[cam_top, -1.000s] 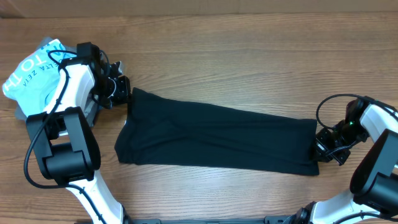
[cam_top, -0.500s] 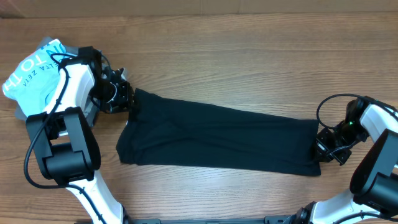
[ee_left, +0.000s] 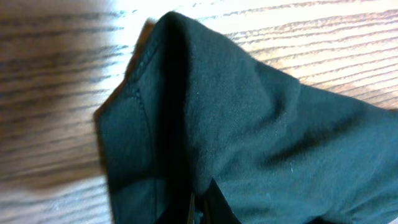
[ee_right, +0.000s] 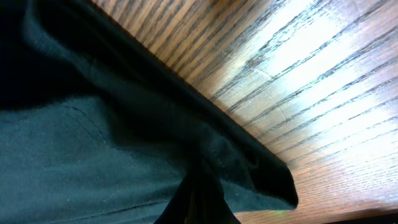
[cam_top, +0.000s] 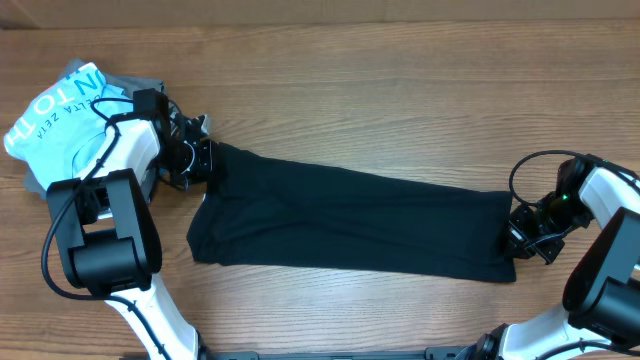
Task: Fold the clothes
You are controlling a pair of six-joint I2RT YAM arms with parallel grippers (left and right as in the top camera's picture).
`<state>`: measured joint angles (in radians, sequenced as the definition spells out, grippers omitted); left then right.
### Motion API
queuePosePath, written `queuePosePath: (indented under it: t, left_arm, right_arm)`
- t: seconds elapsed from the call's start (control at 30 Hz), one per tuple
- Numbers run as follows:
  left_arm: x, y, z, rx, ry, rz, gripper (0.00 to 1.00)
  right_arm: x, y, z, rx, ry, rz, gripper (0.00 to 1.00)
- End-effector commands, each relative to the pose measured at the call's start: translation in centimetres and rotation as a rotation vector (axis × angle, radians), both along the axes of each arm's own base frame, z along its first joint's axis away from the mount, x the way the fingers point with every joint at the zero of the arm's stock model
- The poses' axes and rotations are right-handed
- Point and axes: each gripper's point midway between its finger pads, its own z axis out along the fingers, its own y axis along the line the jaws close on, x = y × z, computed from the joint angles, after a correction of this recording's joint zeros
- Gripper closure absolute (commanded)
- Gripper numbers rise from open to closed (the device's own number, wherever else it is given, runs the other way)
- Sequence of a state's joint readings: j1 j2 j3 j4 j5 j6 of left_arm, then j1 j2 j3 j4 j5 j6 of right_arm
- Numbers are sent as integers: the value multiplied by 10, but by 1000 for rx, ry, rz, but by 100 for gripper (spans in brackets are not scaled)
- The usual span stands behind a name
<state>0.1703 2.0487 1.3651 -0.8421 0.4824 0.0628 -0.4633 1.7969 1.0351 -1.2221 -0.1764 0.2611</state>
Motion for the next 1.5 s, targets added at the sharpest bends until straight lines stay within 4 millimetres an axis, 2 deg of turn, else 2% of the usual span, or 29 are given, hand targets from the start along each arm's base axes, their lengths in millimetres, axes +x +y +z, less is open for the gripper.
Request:
queuePosePath:
  t: [0.0,0.13,0.23,0.37,0.4,0.47,0.53,0.63,0.73,0.8,0.9,1.03,1.13,1.23,1.33,1.47]
  left_arm:
    - [12,6,14,-25,-55,20,96]
    - [33,29,35,-52,-112,102,96]
    - [42,34,49,-76,-146,114,96]
    - [43,33,54,-77,-146,110,96]
    - [43,30,54,-81,-143,106,95]
    - [41,24,55,-102,-134,97,66]
    - [38,19,57,-127,-122,93,59]
    - [34,18,63,-132,-95,95,55]
    - [32,20,77,-132,-86,78,55]
    - [32,20,90,-125,-94,46,54]
    - [35,20,115,-117,-113,15,53]
    - [37,15,147,-111,-139,-17,54]
    - [37,9,164,-104,-161,-56,54]
    - [36,4,174,-93,-173,-83,54]
    - [36,0,176,-95,-174,-91,54]
    - [36,-4,176,-92,-173,-101,54]
  right_arm:
    - [5,-7,4,-27,-16,8,96]
    - [3,-8,4,-34,-8,12,94]
    - [4,-9,4,-36,-11,12,92]
    - [4,-9,4,-35,-12,11,90]
    - [4,-9,4,-34,-12,11,87]
    - [6,-8,4,-31,-19,10,78]
    - [14,-7,7,-17,-54,12,76]
    - [43,2,23,74,-205,65,72]
    - [72,8,40,134,-358,87,69]
    - [85,7,41,128,-415,92,67]
    - [99,7,34,100,-481,122,69]
    - [116,22,25,117,-574,167,77]
    - [119,33,16,115,-593,201,79]
    - [113,42,14,132,-563,214,88]
    - [100,29,6,57,-467,177,96]
    - [99,5,6,-38,-428,125,95]
